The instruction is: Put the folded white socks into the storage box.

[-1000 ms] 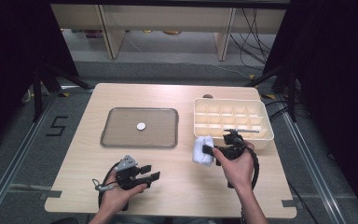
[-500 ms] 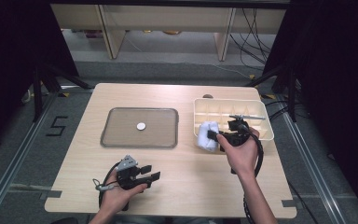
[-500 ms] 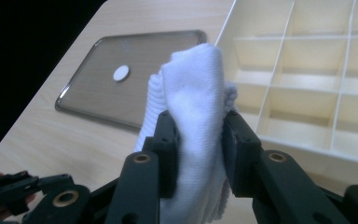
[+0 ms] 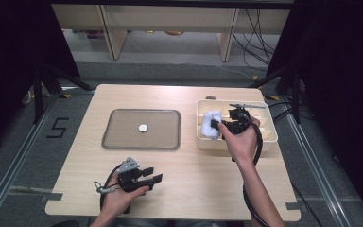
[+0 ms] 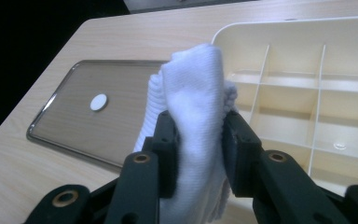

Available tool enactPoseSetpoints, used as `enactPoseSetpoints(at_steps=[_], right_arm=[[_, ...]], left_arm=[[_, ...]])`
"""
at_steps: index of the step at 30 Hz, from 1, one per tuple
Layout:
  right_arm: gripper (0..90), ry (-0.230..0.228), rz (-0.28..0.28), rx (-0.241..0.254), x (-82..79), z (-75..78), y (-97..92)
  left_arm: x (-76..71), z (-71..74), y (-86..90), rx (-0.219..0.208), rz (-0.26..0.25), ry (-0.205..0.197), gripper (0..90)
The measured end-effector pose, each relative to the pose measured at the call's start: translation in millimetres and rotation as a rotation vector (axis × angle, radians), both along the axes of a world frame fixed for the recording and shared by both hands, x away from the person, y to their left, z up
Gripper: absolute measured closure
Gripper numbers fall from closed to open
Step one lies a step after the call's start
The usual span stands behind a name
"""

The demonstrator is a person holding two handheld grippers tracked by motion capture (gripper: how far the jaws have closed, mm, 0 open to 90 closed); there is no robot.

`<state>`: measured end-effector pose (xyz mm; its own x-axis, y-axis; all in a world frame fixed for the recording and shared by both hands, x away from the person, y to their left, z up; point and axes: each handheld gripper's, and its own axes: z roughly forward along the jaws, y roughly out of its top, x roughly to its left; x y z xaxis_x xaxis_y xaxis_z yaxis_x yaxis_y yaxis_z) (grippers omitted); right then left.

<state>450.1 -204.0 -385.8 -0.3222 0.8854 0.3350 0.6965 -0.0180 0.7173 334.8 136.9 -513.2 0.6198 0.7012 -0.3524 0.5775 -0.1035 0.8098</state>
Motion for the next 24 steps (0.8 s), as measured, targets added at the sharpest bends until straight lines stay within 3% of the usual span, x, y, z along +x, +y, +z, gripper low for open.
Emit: enactPoseSetpoints(at_steps=[4,5,6,7,12,13,14,15,18,22,23,24], right_arm=[[69.6,0.002,0.001,-0.015,8.8,-1.7,0.4],[69.6,0.028,-0.018,-0.011,11.5,-2.7,2.6],[69.6,0.010,-0.003,-0.021,14.6,-5.0,1.0],[69.6,0.035,-0.022,0.000,14.4,-4.7,3.4],[69.6,0.015,-0.010,-0.025,22.1,-9.7,2.5],[69.6,0.070,-0.045,0.019,19.8,-7.7,7.6],[69.6,0.070,-0.045,0.019,19.8,-7.7,7.6],[69.5,0.020,-0.011,-0.026,23.9,-11.3,3.4],[69.5,0.024,-0.004,-0.050,26.1,-16.0,7.1],[69.5,0.029,0.000,-0.038,28.4,-17.7,10.1],[69.4,0.058,-0.020,-0.034,29.0,-18.7,13.3],[69.4,0.058,-0.020,-0.034,29.0,-18.7,13.3]], left_arm=[[-0.1,-0.4,-0.6,-0.002,0.001,0.000,47.0],[-0.2,-0.4,-0.5,-0.002,0.001,0.000,47.0],[-0.2,-0.6,-0.5,-0.001,0.001,0.000,47.0],[-0.1,-0.7,-0.4,0.001,-0.002,0.001,47.0],[-0.7,-1.0,-1.4,0.003,0.000,0.005,47.0],[-0.7,-1.1,-1.8,0.003,-0.003,0.003,47.0],[-0.7,-1.1,-1.8,0.003,-0.003,0.003,47.0],[-0.6,-1.3,-2.1,0.000,-0.006,0.005,47.0],[-0.9,-1.5,-2.7,0.005,-0.007,0.004,47.0],[-0.7,-1.5,-2.5,0.004,-0.008,0.006,46.8],[-0.8,-1.5,-2.4,0.001,-0.002,0.007,46.7],[-0.8,-1.5,-2.4,0.001,-0.002,0.007,46.5]])
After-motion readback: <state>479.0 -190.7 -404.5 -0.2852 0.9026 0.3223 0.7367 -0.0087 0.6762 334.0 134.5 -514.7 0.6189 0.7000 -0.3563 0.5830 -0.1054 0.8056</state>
